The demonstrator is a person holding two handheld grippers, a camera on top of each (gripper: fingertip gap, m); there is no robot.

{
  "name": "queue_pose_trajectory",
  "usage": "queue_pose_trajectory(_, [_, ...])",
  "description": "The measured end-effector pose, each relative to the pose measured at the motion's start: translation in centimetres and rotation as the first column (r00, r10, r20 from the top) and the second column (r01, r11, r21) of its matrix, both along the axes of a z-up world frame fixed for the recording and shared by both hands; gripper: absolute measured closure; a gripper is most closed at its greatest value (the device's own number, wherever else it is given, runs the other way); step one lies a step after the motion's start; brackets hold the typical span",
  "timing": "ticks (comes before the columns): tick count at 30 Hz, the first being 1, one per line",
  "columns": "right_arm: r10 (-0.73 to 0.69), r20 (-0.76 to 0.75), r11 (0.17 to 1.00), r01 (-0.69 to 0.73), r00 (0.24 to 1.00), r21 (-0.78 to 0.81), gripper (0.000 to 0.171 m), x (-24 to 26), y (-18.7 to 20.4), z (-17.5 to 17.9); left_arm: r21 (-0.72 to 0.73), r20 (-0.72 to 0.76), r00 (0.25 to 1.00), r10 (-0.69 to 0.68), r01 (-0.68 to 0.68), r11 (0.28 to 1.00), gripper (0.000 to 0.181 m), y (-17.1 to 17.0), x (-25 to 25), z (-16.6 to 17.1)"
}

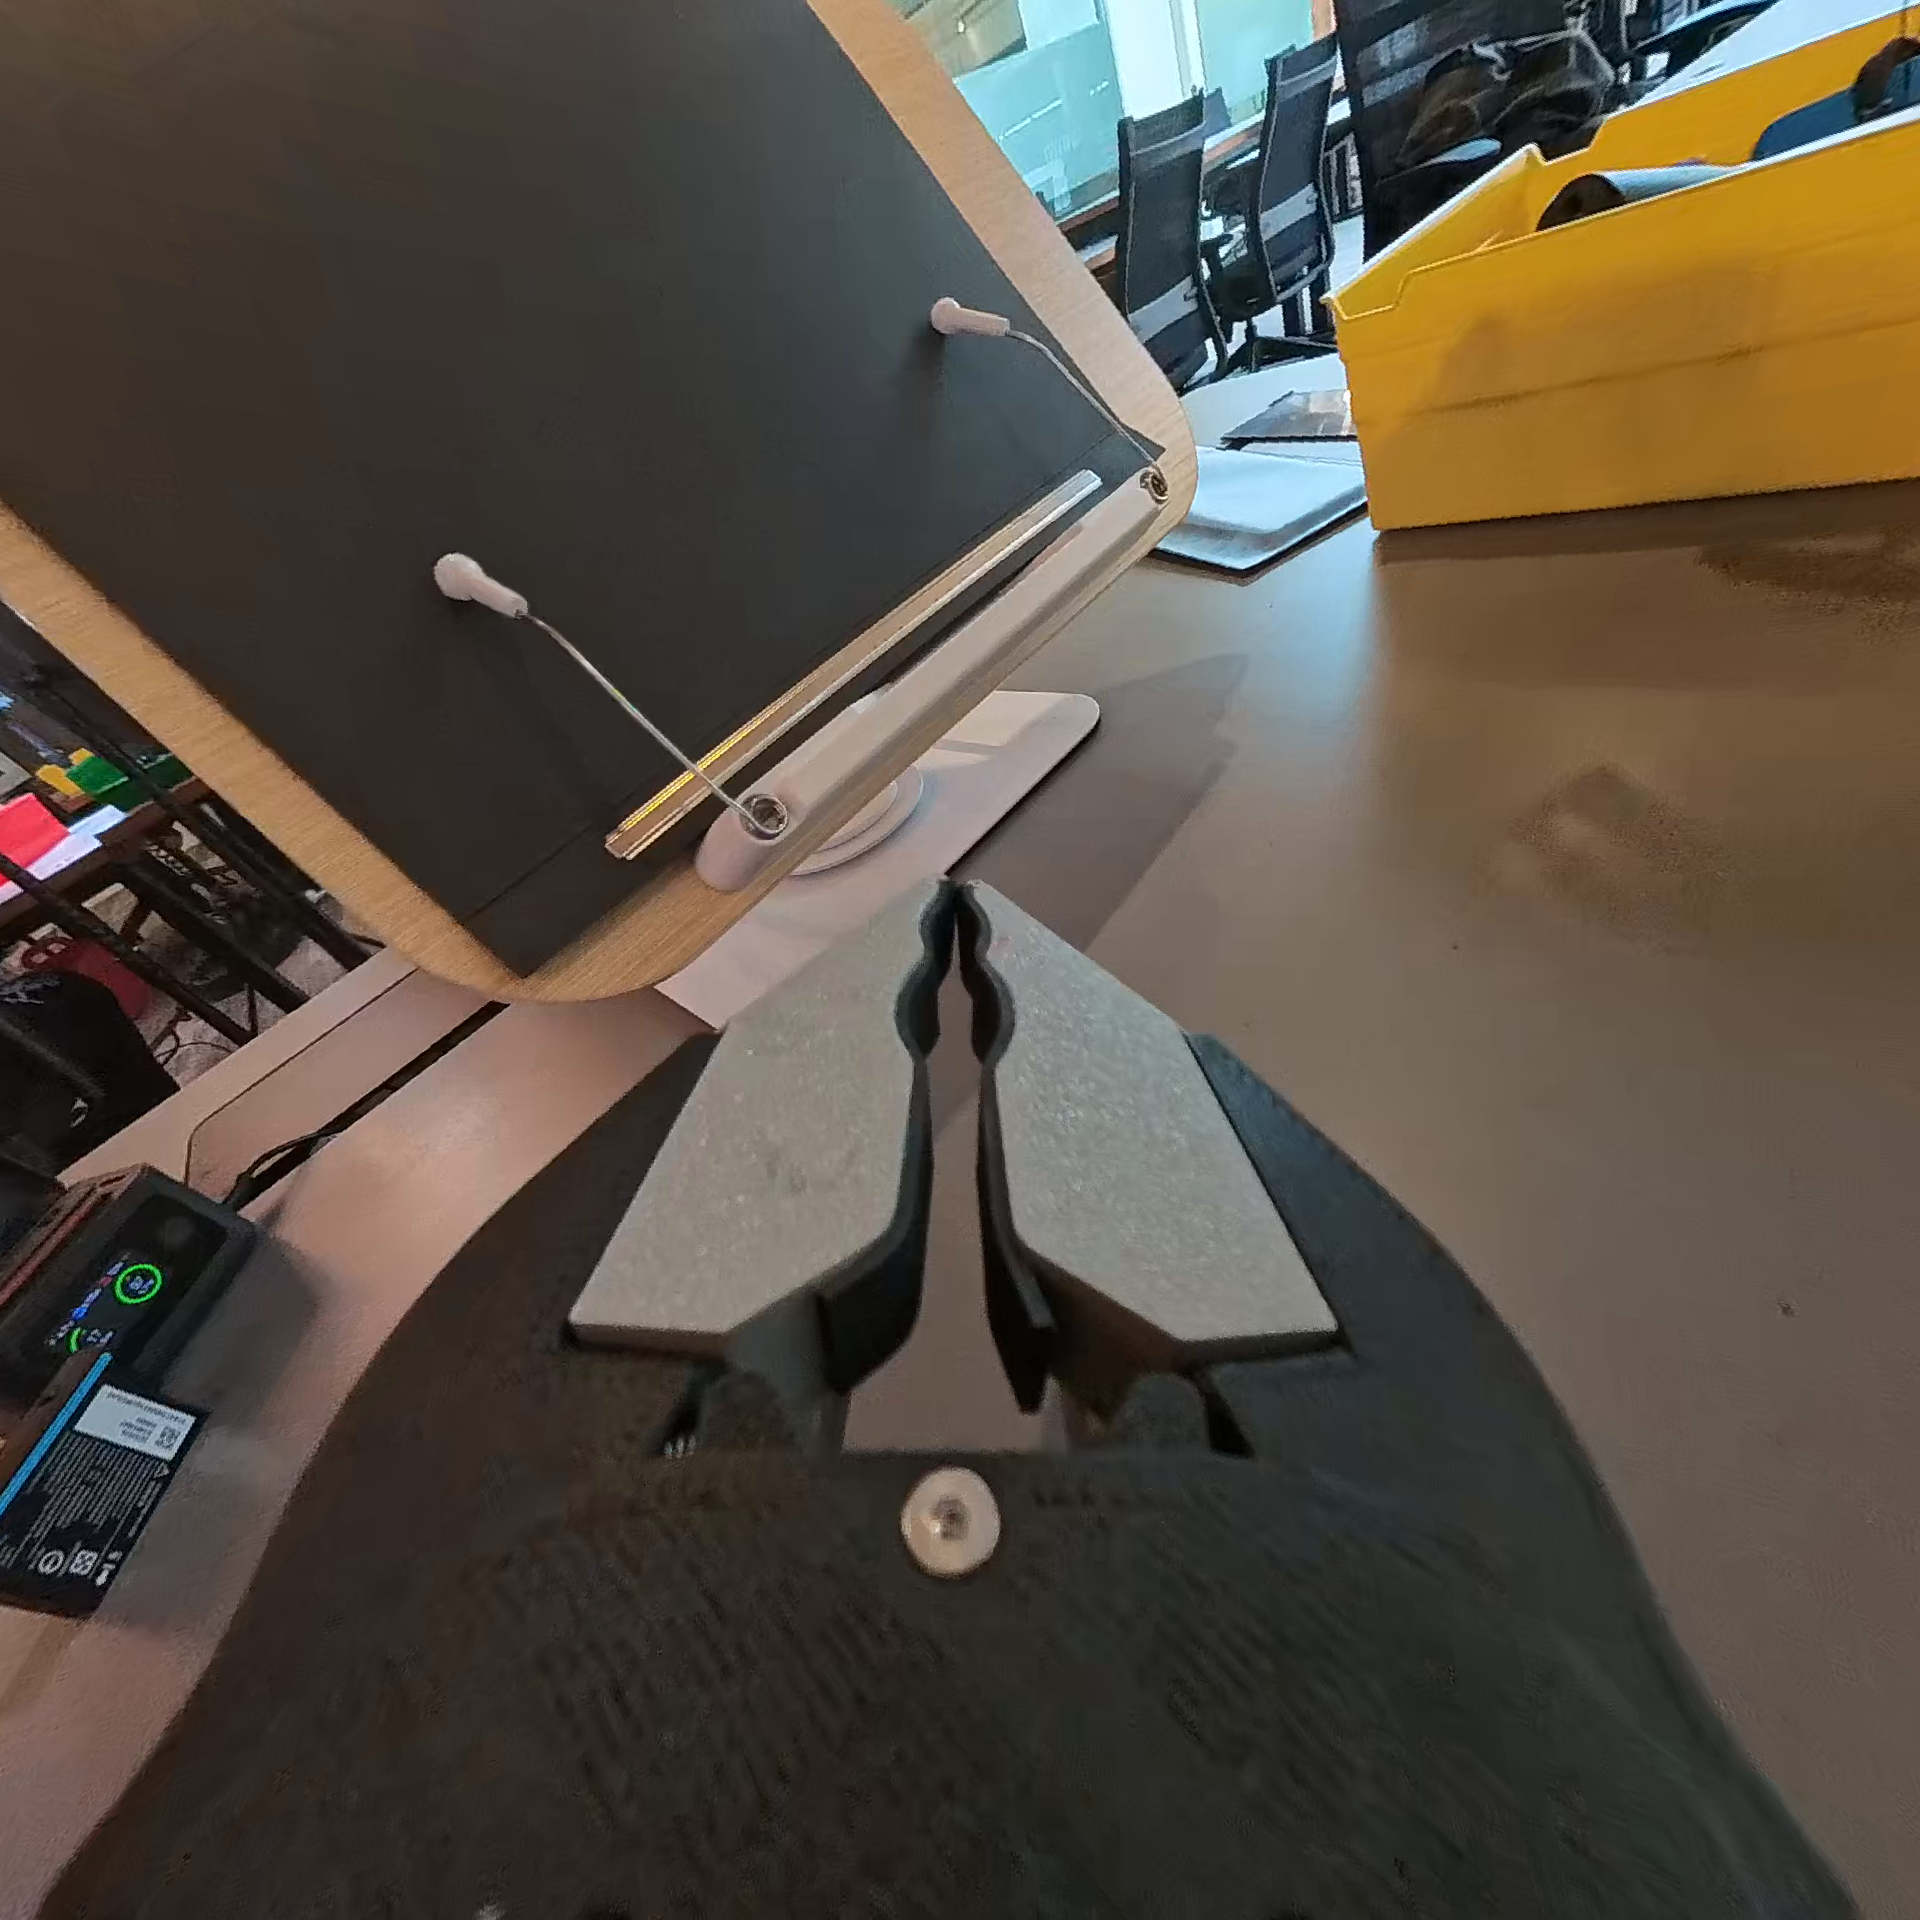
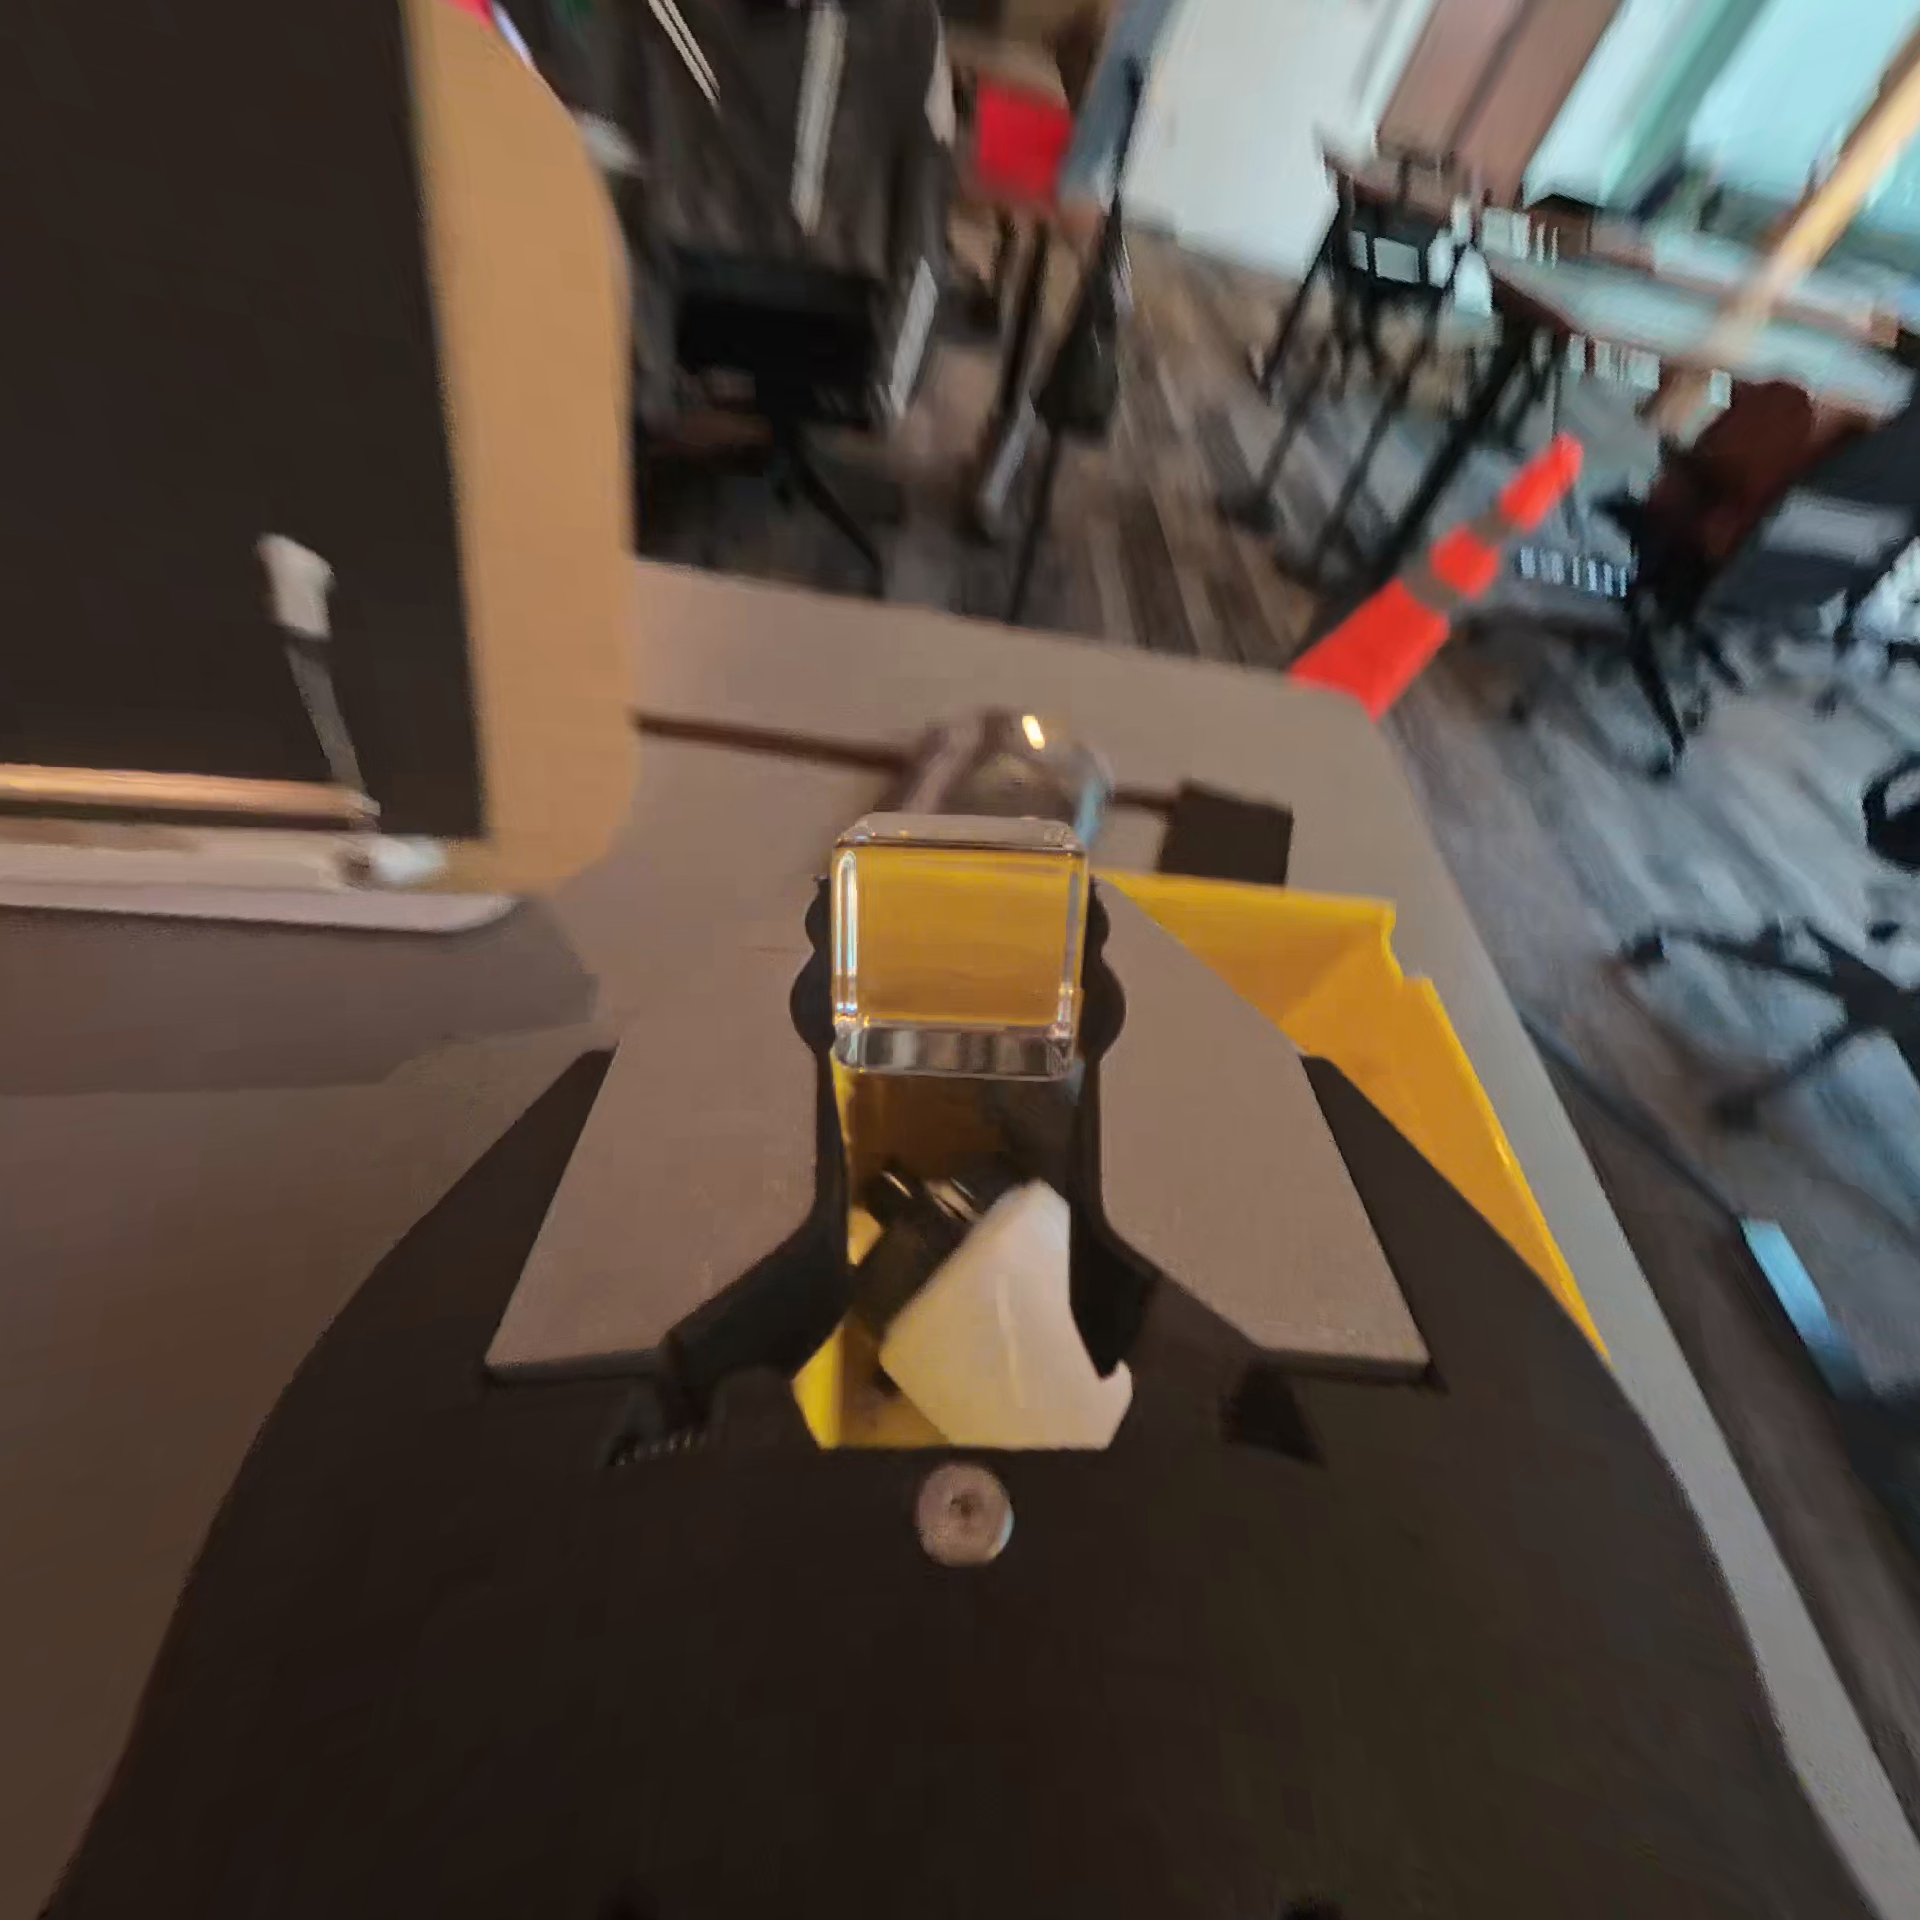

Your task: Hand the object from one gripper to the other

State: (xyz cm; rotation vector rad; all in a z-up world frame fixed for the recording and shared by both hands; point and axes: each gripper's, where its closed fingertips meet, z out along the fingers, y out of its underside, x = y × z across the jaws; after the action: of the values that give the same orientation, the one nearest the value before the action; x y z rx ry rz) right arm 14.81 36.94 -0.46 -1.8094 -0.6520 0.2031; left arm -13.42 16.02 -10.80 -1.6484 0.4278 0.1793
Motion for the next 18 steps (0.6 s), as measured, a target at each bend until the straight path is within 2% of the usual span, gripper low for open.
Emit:
queue_pose_trajectory(1, [-0.046, 0.035, 0.996, 0.048, 0.998, -0.077, 0.129, 0.9, 1.1, -2.0, 0.001, -0.004, 1.000, 0.000, 0.000, 1.000, 0.181, 0.0, 0.1, 0.0])
queue_pose_trajectory(2, [-0.079, 0.076, 0.985, 0.089, 0.994, -0.145, 0.129, 1.6, 1.9, -3.8, 0.003, -0.006, 1.000, -0.002, 0.002, 1.000, 0.181, 0.0, 0.1, 0.0])
queue_pose_trajectory(4, [-0.112, 0.089, 0.977, 0.126, 0.990, -0.171, 0.131, 2.5, 2.7, -4.8, -0.001, -0.008, 1.000, -0.008, 0.008, 1.000, 0.181, 0.0, 0.3, 0.0])
queue_pose_trajectory(11, [-0.085, -0.072, 0.995, 0.080, 0.994, -0.064, 0.136, 2.8, 1.4, -1.0, -0.006, -0.003, 1.000, -0.017, 0.017, 1.000, 0.181, -0.1, 0.4, -0.1])
queue_pose_trajectory(15, [0.097, -0.173, 0.995, -0.093, 0.980, 0.029, 0.135, -0.9, -1.1, 1.6, -0.019, -0.008, 1.000, -0.029, 0.028, 0.999, 0.181, -0.1, 0.6, -0.3])
queue_pose_trajectory(18, [0.267, -0.260, 0.964, -0.258, 0.928, 0.068, 0.131, -5.4, -4.2, 2.8, -0.027, 0.005, 0.999, -0.038, 0.039, 0.999, 0.181, -0.1, 0.8, -0.3])
